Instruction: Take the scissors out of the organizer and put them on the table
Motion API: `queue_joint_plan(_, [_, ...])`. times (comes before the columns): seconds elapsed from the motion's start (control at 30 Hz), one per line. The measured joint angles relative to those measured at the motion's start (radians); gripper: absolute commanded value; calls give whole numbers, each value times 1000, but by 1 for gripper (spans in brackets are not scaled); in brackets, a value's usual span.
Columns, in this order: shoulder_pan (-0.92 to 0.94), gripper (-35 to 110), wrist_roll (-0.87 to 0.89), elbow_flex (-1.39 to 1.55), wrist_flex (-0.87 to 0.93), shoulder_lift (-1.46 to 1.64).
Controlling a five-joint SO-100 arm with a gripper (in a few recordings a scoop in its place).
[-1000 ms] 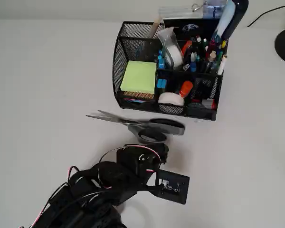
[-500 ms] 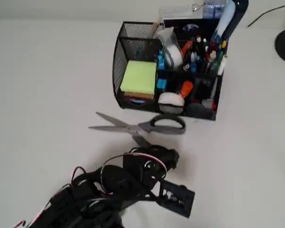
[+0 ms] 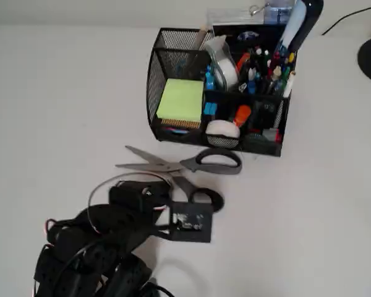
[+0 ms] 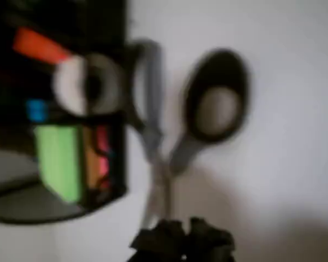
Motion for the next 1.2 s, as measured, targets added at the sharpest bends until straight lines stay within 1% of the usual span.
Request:
queue_joint_plan(0.13, [-21, 0, -25, 57, 40, -2])
queue_joint_plan(0.3, [-38, 0, -43, 106, 23, 9])
queue_joint_plan(1.2, [-38, 0, -43, 114, 23, 9])
